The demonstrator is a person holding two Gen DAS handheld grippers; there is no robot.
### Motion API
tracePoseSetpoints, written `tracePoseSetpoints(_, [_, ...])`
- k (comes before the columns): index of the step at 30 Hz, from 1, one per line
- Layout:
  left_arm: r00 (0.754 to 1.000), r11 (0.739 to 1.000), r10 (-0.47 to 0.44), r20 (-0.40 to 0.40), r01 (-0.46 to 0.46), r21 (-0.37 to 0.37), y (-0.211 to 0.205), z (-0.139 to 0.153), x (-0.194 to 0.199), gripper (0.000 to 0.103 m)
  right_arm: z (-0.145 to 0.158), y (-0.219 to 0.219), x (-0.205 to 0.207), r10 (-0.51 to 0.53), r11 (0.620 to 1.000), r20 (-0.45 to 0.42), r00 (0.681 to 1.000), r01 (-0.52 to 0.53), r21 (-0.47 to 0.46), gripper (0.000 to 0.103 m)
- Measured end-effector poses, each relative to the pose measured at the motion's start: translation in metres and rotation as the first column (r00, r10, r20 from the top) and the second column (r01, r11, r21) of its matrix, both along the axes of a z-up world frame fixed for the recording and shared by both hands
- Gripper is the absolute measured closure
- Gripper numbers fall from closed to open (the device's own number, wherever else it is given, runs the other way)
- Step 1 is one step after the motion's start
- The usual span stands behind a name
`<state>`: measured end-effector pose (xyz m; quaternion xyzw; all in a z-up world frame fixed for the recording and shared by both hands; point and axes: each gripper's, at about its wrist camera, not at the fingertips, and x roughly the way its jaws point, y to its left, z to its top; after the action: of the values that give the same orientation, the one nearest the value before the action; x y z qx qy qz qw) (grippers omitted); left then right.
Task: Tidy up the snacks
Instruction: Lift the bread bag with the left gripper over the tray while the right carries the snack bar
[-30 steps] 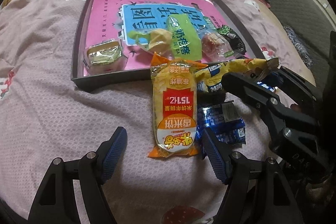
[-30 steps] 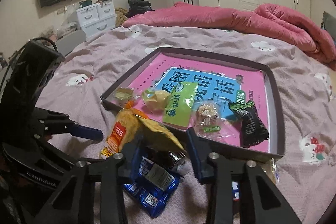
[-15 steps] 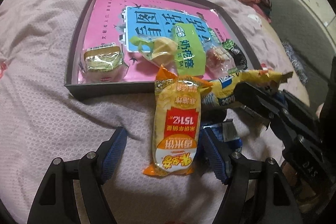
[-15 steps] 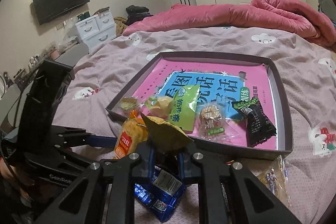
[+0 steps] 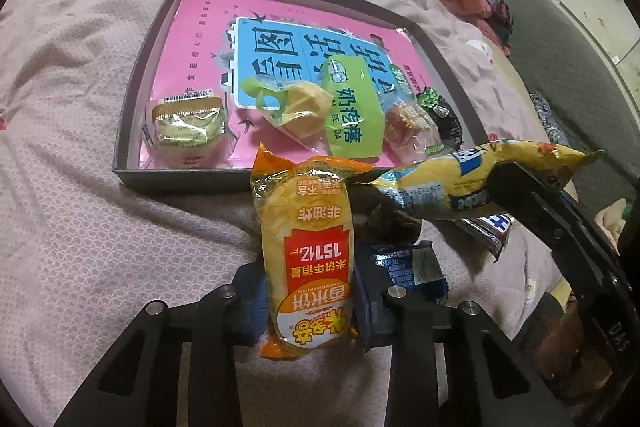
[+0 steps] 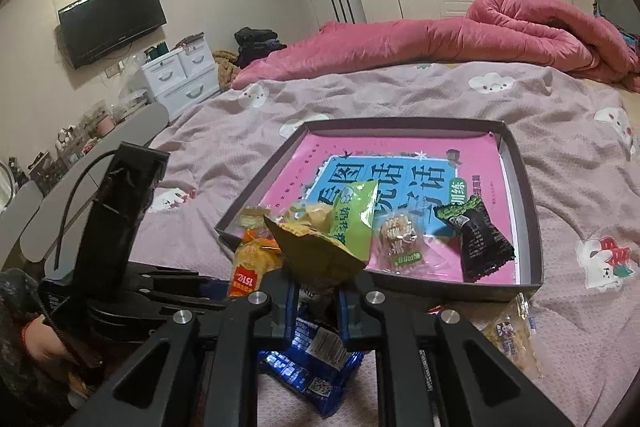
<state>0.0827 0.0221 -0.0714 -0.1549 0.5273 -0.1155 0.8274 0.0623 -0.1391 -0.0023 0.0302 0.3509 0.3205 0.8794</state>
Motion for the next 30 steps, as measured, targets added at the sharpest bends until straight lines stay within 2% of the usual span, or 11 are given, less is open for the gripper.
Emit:
tracePoseSetpoints(10, [0.999,1.0,0.01,0.045,-0.01,-0.019,0.006,0.02,-0.011,0.068,0.016,-0.01,-0.003,-0.051,0.998,0.024,0.998,0.051,0.023,0.087])
tracePoseSetpoints(24, [0.99,0.999,0.038,0.135,-0.038,0.003,0.02,0.053,-0.021,0.068,0.026,-0.028,0.0,-0.144,0.99,0.051,0.988,0.143,0.017,0.087])
tracePoseSetpoints(30, [0.983,0.997,0.076,0.17,-0.08,0.018,0.033,0.064,-0.019,0.068,0.029,-0.037,0.003,-0.189,0.982,0.061,0.98,0.188,0.011,0.087])
